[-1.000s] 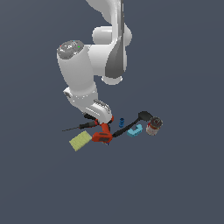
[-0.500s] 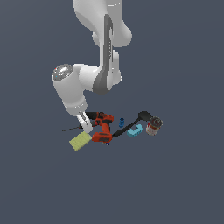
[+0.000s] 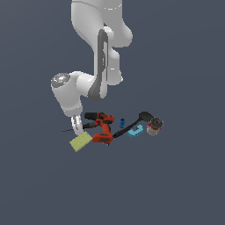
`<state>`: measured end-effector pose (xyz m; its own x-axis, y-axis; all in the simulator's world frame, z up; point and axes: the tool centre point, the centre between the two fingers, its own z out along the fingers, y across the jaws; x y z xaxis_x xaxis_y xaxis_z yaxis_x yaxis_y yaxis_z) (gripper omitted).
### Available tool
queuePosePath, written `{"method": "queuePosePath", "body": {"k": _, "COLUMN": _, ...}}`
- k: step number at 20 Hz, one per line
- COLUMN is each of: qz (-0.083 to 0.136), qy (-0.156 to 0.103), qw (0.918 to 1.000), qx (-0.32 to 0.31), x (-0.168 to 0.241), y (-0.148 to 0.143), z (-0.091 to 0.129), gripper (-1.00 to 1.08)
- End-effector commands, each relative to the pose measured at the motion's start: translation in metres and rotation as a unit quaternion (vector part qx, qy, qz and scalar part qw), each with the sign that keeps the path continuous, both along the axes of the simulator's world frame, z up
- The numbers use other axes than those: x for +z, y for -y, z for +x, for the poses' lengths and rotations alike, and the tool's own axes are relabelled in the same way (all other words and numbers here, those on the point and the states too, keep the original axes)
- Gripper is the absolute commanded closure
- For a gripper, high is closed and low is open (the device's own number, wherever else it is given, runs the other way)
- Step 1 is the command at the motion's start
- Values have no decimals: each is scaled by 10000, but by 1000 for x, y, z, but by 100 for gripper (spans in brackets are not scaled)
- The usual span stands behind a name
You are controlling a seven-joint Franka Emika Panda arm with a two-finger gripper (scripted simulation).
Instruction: Pick up a designated object from a clutter of objects.
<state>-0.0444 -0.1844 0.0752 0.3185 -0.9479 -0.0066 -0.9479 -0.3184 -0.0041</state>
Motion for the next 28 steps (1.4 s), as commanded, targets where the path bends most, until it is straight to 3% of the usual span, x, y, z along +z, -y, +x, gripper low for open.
{"method": "queuePosePath", "body": {"k": 1, "qz": -25, "qy": -5, "qw": 9999, "qx": -160, "x": -5, "y": 5, "z": -3, "gripper": -92}}
{"method": "queuePosePath", "body": {"k": 10, "qz": -32, "qy": -12, "qw": 9998, "qx": -216, "x": -12, "y": 6, "z": -5, "gripper": -92}}
{"method": "queuePosePath", "body": {"k": 25, "qz": -35, "qy": -10, "qw": 9997, "qx": -247, "x": -58, "y": 7, "z": -6, "gripper": -92}}
{"method": "queuePosePath", "body": {"k": 26, "qz": -35, "qy": -10, "qw": 9997, "qx": -247, "x": -58, "y": 7, "z": -6, "gripper": 108}}
{"method": "queuePosePath", "body": {"k": 28, "qz": -35, "qy": -10, "qw": 9997, "qx": -247, "x": -58, "y": 7, "z": -6, "gripper": 108}}
